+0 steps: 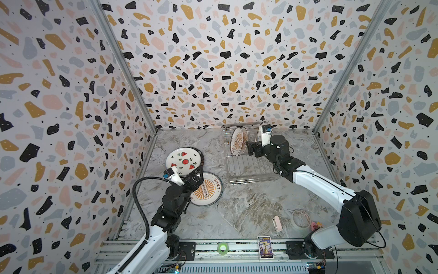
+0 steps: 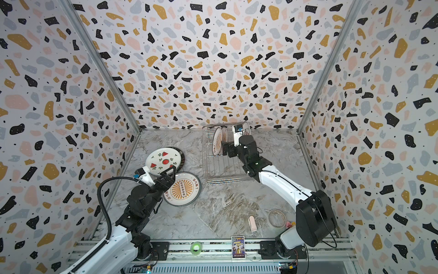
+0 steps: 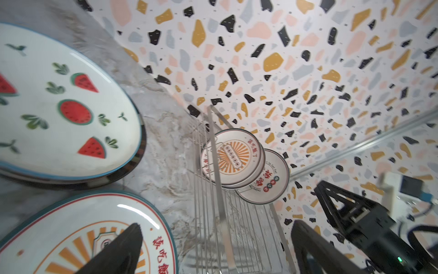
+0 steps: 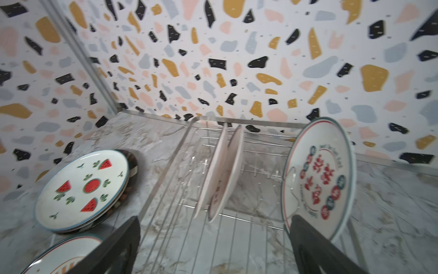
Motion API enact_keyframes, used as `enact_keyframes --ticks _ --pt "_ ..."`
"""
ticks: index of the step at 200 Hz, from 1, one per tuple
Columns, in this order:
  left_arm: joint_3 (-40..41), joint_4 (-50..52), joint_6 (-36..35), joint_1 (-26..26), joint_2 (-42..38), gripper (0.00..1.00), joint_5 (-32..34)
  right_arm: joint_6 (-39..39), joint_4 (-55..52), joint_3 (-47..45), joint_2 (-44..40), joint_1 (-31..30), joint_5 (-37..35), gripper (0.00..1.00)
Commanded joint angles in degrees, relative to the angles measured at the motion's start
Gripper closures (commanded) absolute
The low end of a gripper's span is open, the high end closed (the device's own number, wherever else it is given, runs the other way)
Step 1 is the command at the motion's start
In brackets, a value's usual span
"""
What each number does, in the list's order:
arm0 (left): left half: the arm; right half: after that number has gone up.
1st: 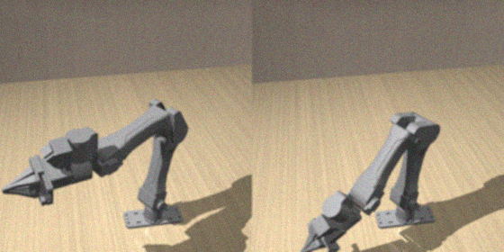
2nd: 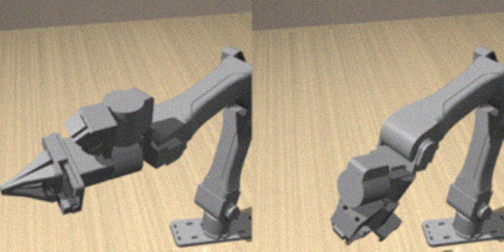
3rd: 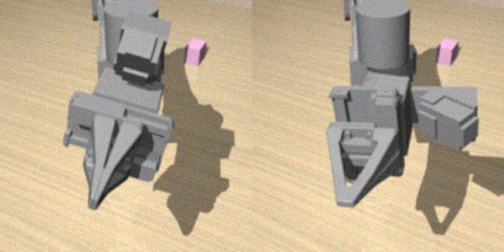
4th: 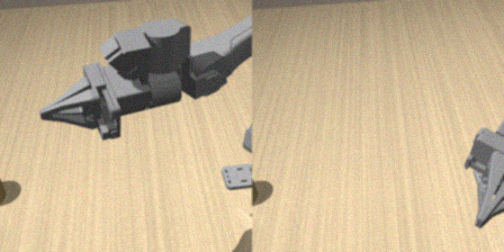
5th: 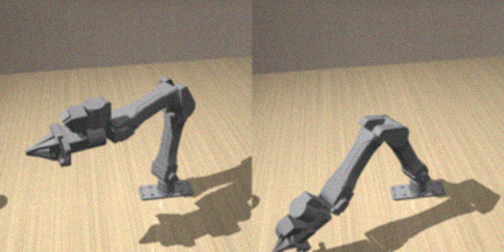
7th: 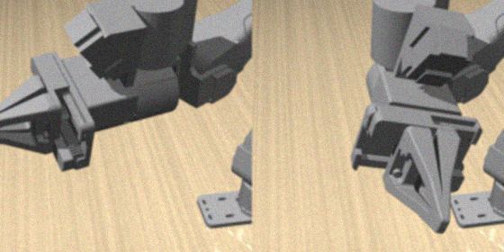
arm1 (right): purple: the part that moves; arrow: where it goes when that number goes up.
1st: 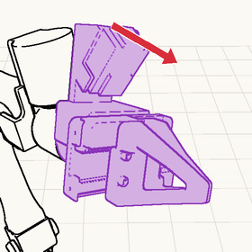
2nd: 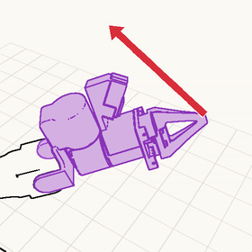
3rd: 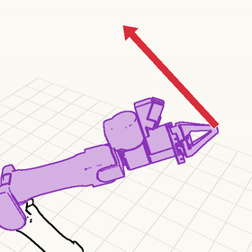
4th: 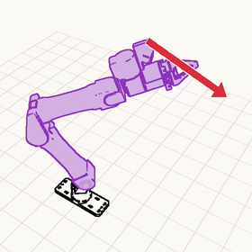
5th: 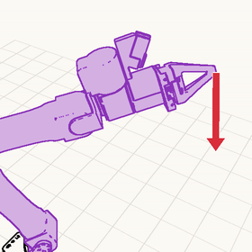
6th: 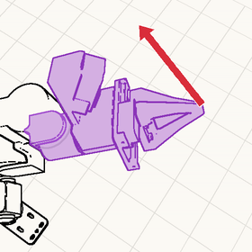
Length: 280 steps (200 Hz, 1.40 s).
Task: Unload the plates from the dish rack
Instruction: Pick up the plate from the dish rack.
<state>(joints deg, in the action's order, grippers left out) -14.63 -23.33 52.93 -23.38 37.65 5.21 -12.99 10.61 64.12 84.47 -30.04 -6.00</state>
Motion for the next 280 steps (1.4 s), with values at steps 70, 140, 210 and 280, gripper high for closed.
enact_keyframes --ticks 70,140,210,280 --pt "-9.17 -14.30 -18.60 -11.60 9.50 0.00 -0.91 -3.37 -7.57 15.25 12.17 9.53 -10.68 0.11" --pt "-12.27 -16.34 -21.01 -13.71 17.40 0.00 -2.50 -1.03 -14.67 28.59 26.08 9.82 -17.69 0.32" --pt "-14.11 -18.42 -20.75 -14.86 22.35 0.00 -1.60 0.66 -17.03 34.14 32.07 9.07 -24.38 0.55" --pt "-13.67 -19.63 -20.32 -14.96 24.05 0.00 -1.52 3.24 -17.73 35.90 33.66 7.04 -30.46 0.67"
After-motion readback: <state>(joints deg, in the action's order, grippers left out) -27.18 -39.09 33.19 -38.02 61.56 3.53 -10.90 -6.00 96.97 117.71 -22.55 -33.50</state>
